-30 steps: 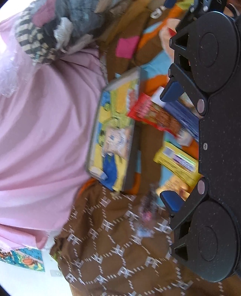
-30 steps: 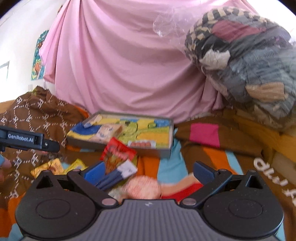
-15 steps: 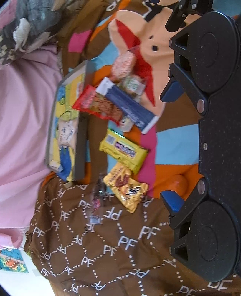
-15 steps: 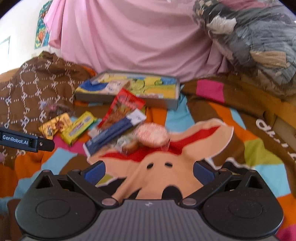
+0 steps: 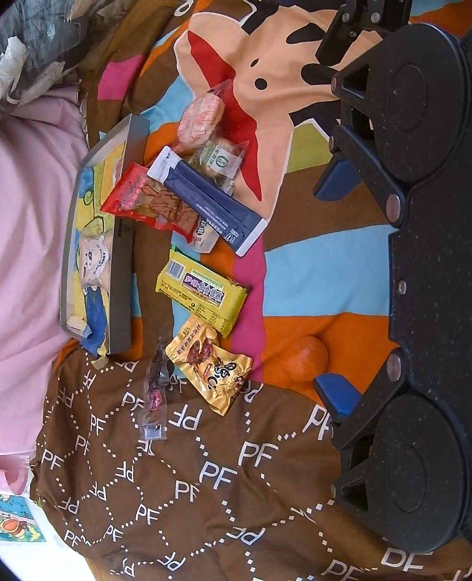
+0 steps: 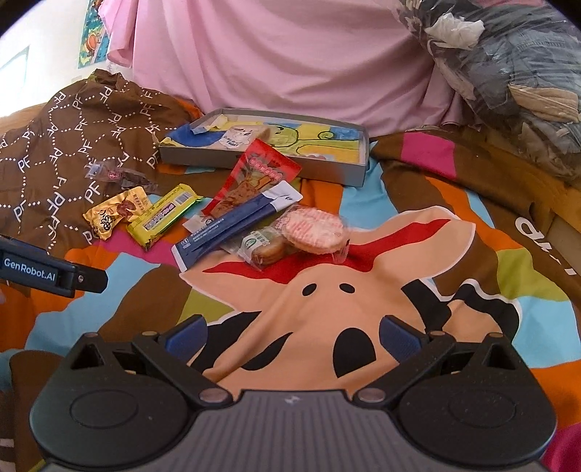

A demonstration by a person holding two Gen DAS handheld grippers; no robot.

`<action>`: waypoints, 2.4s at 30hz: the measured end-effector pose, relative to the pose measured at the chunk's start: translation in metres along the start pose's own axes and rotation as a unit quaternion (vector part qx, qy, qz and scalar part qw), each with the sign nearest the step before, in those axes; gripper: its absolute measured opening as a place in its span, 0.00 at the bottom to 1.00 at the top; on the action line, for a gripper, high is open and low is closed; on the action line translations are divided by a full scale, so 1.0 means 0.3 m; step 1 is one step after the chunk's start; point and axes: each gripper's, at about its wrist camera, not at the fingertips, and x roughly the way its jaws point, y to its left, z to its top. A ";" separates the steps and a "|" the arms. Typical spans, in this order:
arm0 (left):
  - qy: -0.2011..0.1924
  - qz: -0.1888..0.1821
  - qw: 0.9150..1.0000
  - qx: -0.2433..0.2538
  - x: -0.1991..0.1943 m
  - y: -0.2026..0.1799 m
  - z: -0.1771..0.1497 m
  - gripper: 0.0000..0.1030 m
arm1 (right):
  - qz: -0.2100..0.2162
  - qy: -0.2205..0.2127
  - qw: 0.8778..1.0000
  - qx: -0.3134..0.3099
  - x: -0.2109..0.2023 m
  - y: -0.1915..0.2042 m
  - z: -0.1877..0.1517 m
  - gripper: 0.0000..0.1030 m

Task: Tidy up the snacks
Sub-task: 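Withdraw both tools from the tray back toward the snack pile, then grasp the blue stick pack with the left tool while the right tool grasps the round pink cake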

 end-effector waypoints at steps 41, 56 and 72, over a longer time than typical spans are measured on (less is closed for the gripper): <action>-0.020 -0.049 0.982 0.183 0.242 -0.171 0.273 0.96 | 0.078 -0.022 0.997 -0.001 0.482 -0.169 0.208 1.00; -0.020 -0.059 0.951 0.304 0.422 -0.283 0.266 0.81 | 0.088 -0.033 0.995 0.043 0.505 -0.215 0.177 0.94; 0.033 -0.084 0.966 0.242 0.459 -0.294 0.288 0.40 | 0.096 -0.031 0.995 0.027 0.504 -0.191 0.174 0.79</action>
